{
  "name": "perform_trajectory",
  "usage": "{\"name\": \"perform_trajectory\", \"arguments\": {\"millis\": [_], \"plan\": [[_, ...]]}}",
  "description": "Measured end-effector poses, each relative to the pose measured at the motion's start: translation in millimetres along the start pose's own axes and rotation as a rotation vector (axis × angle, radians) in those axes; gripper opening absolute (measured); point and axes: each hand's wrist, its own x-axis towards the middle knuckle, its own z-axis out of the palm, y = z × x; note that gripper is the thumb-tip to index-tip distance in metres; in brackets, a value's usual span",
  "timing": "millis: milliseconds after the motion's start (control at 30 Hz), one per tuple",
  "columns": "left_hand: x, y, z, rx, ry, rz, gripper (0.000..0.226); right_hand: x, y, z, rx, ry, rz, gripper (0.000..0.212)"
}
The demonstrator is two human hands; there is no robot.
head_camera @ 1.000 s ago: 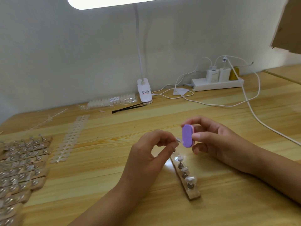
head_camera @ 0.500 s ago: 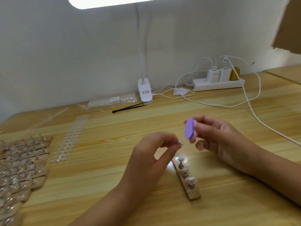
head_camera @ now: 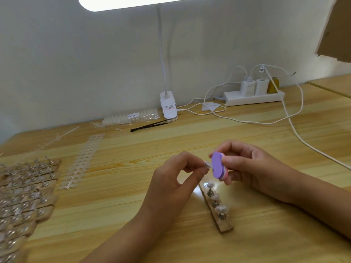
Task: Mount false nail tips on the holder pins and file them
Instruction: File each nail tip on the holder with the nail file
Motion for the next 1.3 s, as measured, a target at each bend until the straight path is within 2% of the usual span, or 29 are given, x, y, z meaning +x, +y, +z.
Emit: {"name": "perform_trajectory", "arguments": {"millis": [33, 167, 300, 400, 467, 600, 767, 933, 1067, 1100, 1233, 1300], "plan": [[0, 0, 0, -0.004, -0.004, -0.006, 0.005, 0, 1, 2, -0.025, -0.009, -0.001, 0.017], [0, 1, 1, 0.003, -0.030, 0.004, 0.010, 3, -2, -5, -0.002, 0.149, -0.030, 0.022], [0, 1, -1, 0.002, -0.020, 0.002, 0.009, -1, 0, 0, -0.061, -0.039, -0.008, 0.024], [-1, 2, 0, 0.013, -0.056, 0.012, 0.003, 3, 0, -3, -0.051, 0.126, -0.067, 0.023], [-1, 3, 1, 0.018, -0.064, 0.018, 0.003, 3, -3, -9, -0.038, 0.155, -0.050, 0.023], [0, 2, -1, 0.009, -0.044, 0.002, 0.005, -1, 1, -3, -0.135, -0.075, 0.010, 0.026], [-2, 5, 2, 0.029, -0.085, 0.025, 0.003, 3, -1, -6, -0.061, 0.139, -0.100, 0.022], [-1, 4, 0, 0.036, -0.048, 0.022, 0.003, -1, 0, 0, -0.112, -0.020, -0.038, 0.021], [-1, 4, 0, 0.024, -0.075, 0.000, 0.004, 3, -2, -4, -0.030, 0.181, -0.104, 0.023], [0, 5, 0, 0.016, -0.075, -0.008, 0.005, 2, -4, -6, -0.018, 0.184, -0.098, 0.024], [0, 4, 0, -0.003, -0.050, -0.025, 0.006, -1, 0, -1, -0.089, 0.000, -0.046, 0.020], [0, 3, 0, -0.002, -0.063, -0.029, 0.007, 4, 2, 1, -0.075, 0.112, -0.095, 0.022]]}}
